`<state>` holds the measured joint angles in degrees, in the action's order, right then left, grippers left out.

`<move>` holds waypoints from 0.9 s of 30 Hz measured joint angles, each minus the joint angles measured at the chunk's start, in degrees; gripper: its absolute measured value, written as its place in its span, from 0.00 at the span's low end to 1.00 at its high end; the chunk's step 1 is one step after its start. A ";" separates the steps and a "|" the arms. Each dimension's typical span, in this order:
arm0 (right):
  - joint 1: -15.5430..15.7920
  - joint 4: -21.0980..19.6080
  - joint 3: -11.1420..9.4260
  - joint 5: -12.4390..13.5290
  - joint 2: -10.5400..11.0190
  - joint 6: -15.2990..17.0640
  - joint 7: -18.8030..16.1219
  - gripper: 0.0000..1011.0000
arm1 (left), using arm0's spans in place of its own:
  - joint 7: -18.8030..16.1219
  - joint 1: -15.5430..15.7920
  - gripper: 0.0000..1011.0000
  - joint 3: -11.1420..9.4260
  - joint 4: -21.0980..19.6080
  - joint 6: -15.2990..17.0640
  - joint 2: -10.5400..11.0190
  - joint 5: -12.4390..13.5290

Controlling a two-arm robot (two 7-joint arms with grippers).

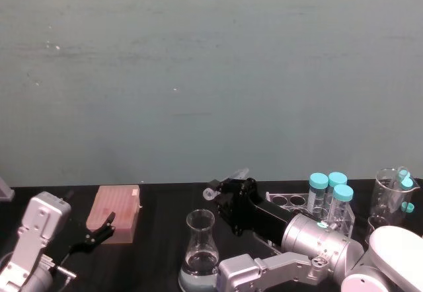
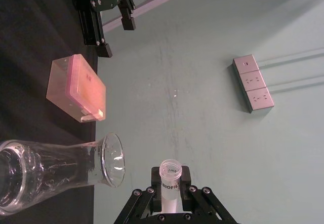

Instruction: Pour the liquid from the test tube into the beaker using one hand.

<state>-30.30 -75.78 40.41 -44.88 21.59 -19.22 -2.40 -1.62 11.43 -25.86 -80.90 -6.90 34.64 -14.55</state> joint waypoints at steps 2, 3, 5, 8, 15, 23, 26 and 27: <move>-0.06 0.05 0.11 -0.34 0.07 0.11 0.28 0.21 | 0.00 0.00 0.99 0.00 0.00 0.00 0.00 0.01; -0.09 0.08 0.15 -0.45 0.10 0.15 0.37 0.21 | 0.00 0.00 0.99 0.00 0.00 0.00 0.00 0.00; -0.15 0.18 0.27 -0.75 0.18 0.28 0.60 0.21 | 0.00 0.00 0.99 0.00 0.00 0.00 0.00 0.00; -0.25 0.22 0.44 -1.25 0.37 0.42 0.93 0.21 | 0.00 0.00 0.99 0.00 0.00 0.00 0.01 0.00; -0.57 0.38 0.79 -2.06 0.75 0.45 1.46 0.21 | 0.00 0.00 0.99 0.00 0.00 0.00 0.00 0.01; -1.06 0.54 1.59 -3.38 1.19 0.40 2.00 0.21 | 0.00 0.00 0.99 0.00 0.00 0.00 0.00 0.00; -1.27 0.65 1.92 -3.80 1.24 0.35 2.19 0.21 | 0.00 0.00 0.99 0.00 0.00 0.00 0.00 0.00; -1.33 0.68 1.99 -3.87 1.25 0.35 2.23 0.21 | 0.00 0.00 0.99 0.00 0.00 0.00 0.00 0.00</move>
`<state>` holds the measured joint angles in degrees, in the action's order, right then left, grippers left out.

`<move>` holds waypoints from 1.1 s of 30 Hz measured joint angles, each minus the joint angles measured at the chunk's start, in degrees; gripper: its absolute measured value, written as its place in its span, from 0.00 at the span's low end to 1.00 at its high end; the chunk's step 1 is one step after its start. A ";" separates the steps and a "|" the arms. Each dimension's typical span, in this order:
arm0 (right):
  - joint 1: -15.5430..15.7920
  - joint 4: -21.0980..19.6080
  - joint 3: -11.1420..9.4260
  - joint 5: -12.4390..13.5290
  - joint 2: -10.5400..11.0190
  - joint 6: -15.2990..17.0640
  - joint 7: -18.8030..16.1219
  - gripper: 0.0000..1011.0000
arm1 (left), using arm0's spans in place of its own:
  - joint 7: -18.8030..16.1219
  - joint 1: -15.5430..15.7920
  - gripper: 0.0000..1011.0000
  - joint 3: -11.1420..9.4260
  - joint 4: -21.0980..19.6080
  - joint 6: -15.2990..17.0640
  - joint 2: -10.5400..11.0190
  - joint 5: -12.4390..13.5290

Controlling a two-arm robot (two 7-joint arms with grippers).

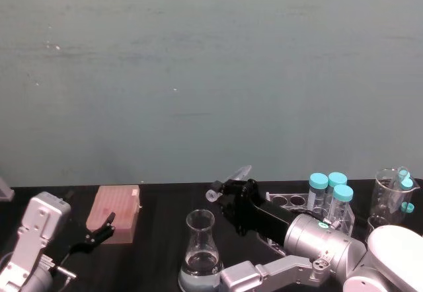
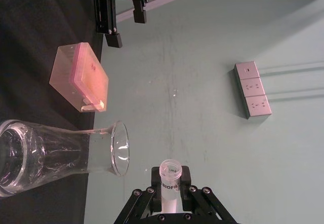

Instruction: Pour the liquid from the test tube into the beaker using one hand.

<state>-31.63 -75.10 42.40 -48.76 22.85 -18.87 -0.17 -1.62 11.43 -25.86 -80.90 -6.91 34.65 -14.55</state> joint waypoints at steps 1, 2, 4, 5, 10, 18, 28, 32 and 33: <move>-0.09 0.04 0.15 -0.14 0.01 -0.01 0.06 0.21 | 0.00 0.00 0.99 0.00 0.00 0.00 0.00 0.00; -0.13 0.05 0.21 -0.21 0.01 -0.02 0.09 0.21 | 0.00 0.00 0.99 0.00 0.00 0.00 0.00 0.00; -0.23 0.09 0.35 -0.37 0.01 -0.02 0.16 0.21 | 0.00 0.00 0.99 0.00 0.00 0.00 0.00 0.00; -0.34 0.13 0.51 -0.55 0.00 -0.02 0.23 0.21 | 0.00 0.00 0.99 0.00 0.00 0.00 0.00 0.00; -0.62 0.35 0.96 -1.29 -0.04 0.08 0.72 0.21 | 0.00 0.00 0.99 0.00 0.00 0.00 0.00 0.00; -0.91 0.47 1.75 -2.79 0.05 0.83 1.63 0.21 | 0.00 0.00 0.99 0.00 0.00 0.00 0.00 0.00; -0.97 0.33 2.56 -4.22 0.40 1.41 2.51 0.21 | 0.00 0.00 0.99 0.00 0.00 0.00 0.00 0.00; -1.08 0.25 2.88 -4.72 0.55 1.49 2.80 0.21 | 0.00 0.00 0.99 0.00 0.00 0.00 0.00 0.00; -1.10 0.19 2.99 -4.88 0.62 1.51 2.87 0.21 | 0.00 0.00 0.99 0.00 0.00 0.00 0.00 0.00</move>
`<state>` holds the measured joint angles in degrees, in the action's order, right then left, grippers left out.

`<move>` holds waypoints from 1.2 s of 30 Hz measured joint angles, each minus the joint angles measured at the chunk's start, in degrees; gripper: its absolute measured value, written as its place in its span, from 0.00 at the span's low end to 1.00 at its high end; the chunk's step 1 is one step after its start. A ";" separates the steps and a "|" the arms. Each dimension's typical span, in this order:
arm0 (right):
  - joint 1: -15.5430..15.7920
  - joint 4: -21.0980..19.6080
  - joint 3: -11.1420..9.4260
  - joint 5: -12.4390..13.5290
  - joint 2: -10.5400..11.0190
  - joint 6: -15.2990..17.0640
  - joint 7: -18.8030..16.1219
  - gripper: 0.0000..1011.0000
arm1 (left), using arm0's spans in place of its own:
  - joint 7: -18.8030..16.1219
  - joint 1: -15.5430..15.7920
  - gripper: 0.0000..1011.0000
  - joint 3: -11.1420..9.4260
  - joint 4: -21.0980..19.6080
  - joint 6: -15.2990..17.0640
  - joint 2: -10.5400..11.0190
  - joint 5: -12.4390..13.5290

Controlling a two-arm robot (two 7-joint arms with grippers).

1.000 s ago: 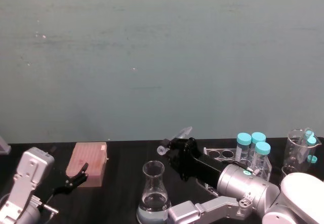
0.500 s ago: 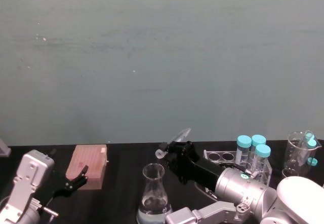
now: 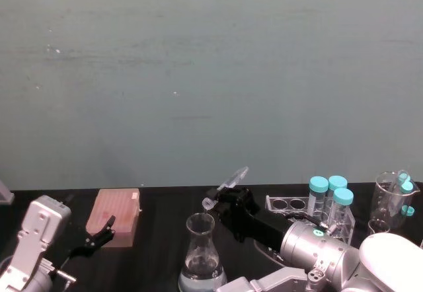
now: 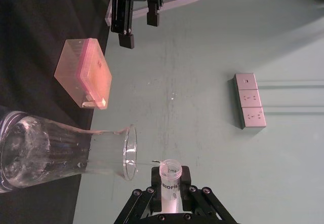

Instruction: Pour the liquid from the test tube into the beaker using one hand.

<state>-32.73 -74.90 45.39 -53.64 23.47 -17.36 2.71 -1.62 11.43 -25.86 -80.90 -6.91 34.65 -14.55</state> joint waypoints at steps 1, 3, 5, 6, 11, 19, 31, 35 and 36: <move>-0.02 -0.03 0.07 -0.11 0.03 0.01 0.06 0.21 | 0.00 0.00 0.99 0.00 0.00 0.00 0.00 0.00; -0.06 -0.06 0.19 -0.28 0.07 0.04 0.15 0.21 | 0.00 0.00 0.99 0.00 0.00 0.00 0.00 0.00; -0.12 -0.13 0.36 -0.54 0.16 0.10 0.30 0.21 | 0.00 0.00 0.99 0.00 0.00 0.00 0.00 0.00; -0.12 -0.19 0.46 -0.69 0.22 0.17 0.42 0.21 | 0.00 0.00 0.99 0.00 0.00 0.00 0.00 0.00; -0.16 -0.34 0.69 -1.13 0.45 0.27 0.79 0.21 | 0.00 0.00 0.99 0.00 0.00 0.00 0.00 0.00; -0.31 -0.71 0.98 -1.92 0.91 0.65 1.29 0.21 | 0.00 0.00 0.99 0.00 0.00 0.00 0.00 0.00; -0.64 -0.62 1.65 -3.47 1.27 0.90 2.42 0.21 | 0.00 0.00 0.99 0.00 0.00 0.00 0.00 0.00; -0.79 -0.46 1.98 -4.08 1.33 1.08 2.87 0.21 | 0.00 0.00 0.99 0.00 0.00 0.00 0.00 0.00; -0.82 -0.42 2.05 -4.20 1.33 1.13 2.94 0.21 | 0.00 0.00 0.99 0.00 0.00 0.00 0.00 0.00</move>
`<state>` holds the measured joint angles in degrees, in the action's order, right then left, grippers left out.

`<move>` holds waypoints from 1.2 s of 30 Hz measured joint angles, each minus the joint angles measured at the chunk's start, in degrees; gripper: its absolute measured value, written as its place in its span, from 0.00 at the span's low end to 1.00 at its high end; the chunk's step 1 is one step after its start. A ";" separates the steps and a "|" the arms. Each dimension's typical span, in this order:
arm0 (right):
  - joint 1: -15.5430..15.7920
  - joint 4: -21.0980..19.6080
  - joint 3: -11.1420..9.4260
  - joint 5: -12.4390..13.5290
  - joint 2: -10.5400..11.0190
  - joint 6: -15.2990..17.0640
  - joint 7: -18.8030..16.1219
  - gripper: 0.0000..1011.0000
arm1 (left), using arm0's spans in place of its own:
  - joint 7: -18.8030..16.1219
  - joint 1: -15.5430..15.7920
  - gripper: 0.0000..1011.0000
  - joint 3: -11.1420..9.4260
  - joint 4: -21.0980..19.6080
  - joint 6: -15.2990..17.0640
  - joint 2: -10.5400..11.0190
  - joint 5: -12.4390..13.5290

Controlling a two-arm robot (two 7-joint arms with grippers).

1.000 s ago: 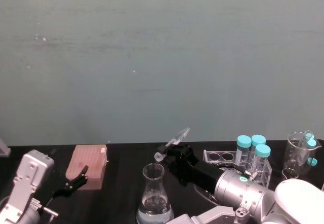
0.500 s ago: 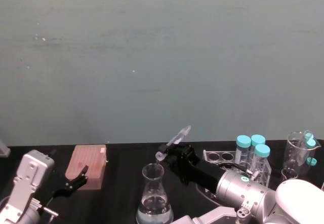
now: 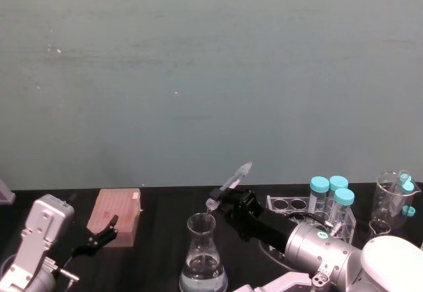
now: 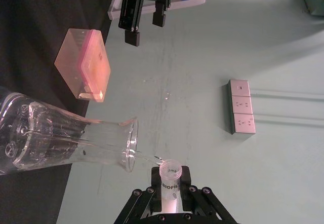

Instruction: Pour the liquid from the test tube into the beaker using one hand.

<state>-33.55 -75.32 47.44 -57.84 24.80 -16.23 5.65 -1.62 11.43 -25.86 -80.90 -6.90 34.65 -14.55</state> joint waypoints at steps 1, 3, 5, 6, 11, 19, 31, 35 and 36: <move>-0.04 0.04 0.13 -0.23 0.00 0.08 0.14 0.21 | 0.00 0.00 0.99 0.00 0.00 0.00 0.00 0.00; -0.06 0.05 0.23 -0.39 0.03 0.16 0.24 0.21 | 0.00 0.00 0.99 0.00 0.00 0.00 0.00 0.00; -0.05 0.05 0.34 -0.59 0.06 0.25 0.40 0.21 | 0.00 0.00 0.99 0.00 0.00 0.00 0.00 0.00; -0.09 0.09 0.44 -0.75 0.07 0.33 0.50 0.21 | 0.00 0.00 0.99 0.00 0.00 0.00 0.00 0.00; -0.18 0.17 0.79 -1.23 0.07 0.65 0.81 0.21 | 0.00 0.00 0.99 0.00 0.00 -0.01 0.00 0.00; -0.32 0.38 0.98 -1.39 0.03 0.78 1.00 0.21 | 0.00 0.00 0.99 0.00 0.00 -0.01 0.00 0.00; -0.28 0.53 0.11 2.60 -0.45 -0.95 -0.88 0.21 | 0.00 0.00 0.99 0.00 0.00 0.00 0.00 0.00; 0.52 -0.04 -1.65 7.86 -0.98 -2.82 -3.17 0.21 | 0.00 0.00 0.99 0.00 0.00 0.00 0.00 0.00; 0.80 -0.29 -2.19 9.03 -1.09 -3.13 -3.55 0.21 | 0.00 0.00 0.99 0.00 0.00 0.00 0.00 0.00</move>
<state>-32.75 -75.61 45.25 -48.81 23.70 -19.36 2.11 -1.62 11.43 -25.86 -80.90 -6.91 34.64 -14.54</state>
